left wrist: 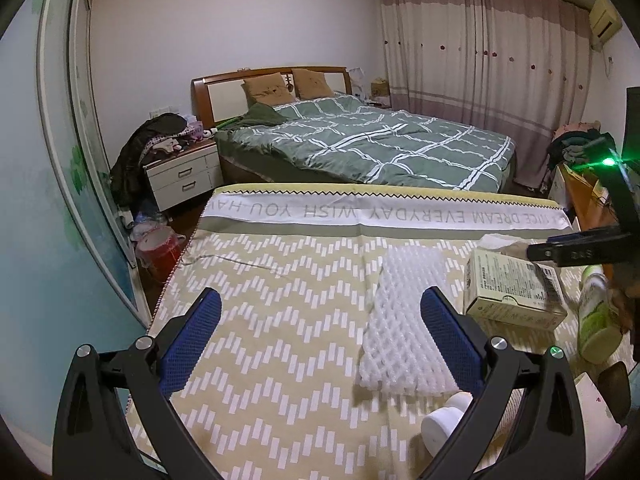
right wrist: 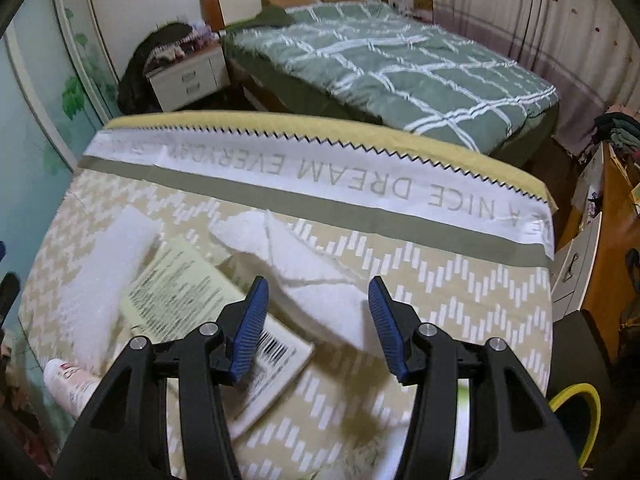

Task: Collect trash
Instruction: 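Grasp the crumpled white tissue with the right gripper and lift it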

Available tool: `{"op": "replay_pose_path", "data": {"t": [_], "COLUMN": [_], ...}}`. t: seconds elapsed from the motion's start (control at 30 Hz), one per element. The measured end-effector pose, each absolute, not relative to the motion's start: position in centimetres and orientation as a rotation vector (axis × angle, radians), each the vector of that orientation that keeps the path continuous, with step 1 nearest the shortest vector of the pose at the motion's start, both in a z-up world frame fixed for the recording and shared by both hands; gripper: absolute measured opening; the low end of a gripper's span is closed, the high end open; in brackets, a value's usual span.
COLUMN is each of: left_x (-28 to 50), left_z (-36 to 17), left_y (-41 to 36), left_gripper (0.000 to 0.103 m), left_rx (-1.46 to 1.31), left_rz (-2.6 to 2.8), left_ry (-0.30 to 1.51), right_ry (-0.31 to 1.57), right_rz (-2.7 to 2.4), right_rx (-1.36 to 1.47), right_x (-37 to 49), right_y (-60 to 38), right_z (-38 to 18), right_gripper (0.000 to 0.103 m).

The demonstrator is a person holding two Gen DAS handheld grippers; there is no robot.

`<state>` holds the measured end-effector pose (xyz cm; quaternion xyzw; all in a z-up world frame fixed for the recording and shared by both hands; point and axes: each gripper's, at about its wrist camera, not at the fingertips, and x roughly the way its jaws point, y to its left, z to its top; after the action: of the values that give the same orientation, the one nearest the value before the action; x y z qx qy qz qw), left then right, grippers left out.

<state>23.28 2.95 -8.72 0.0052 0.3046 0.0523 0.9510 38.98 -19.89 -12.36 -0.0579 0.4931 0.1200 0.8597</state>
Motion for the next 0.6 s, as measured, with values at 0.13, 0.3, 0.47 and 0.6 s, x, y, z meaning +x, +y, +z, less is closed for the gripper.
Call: {"op": "replay_pose_path", "data": {"t": [0.13, 0.3, 0.47, 0.6], "left_x": [23.1, 23.2, 23.1, 23.0], "left_z": [-8.8, -8.9, -9.0, -9.0], "left_y": [2.9, 2.9, 3.0, 2.9], "left_gripper": [0.098, 0.098, 0.098, 0.098], "left_rx": [0.012, 0.002, 0.000, -0.001], "left_rz": [0.100, 0.097, 0.093, 0.090], "left_ry": [0.622, 0.626, 0.630, 0.626], "right_ry": [1.081, 1.070, 0.969, 0.877], "right_rz": [0.259, 0.252, 0.252, 0.259], "right_rx": [-0.126, -0.105, -0.065, -0.004], "right_x": [40.3, 40.5, 38.7, 36.6], "right_y": [-19.8, -20.8, -22.1, -23.4], "right_z": [-13.1, -13.2, -11.0, -8.3], "right_gripper": [0.042, 0.009, 0.007, 0.007]}}
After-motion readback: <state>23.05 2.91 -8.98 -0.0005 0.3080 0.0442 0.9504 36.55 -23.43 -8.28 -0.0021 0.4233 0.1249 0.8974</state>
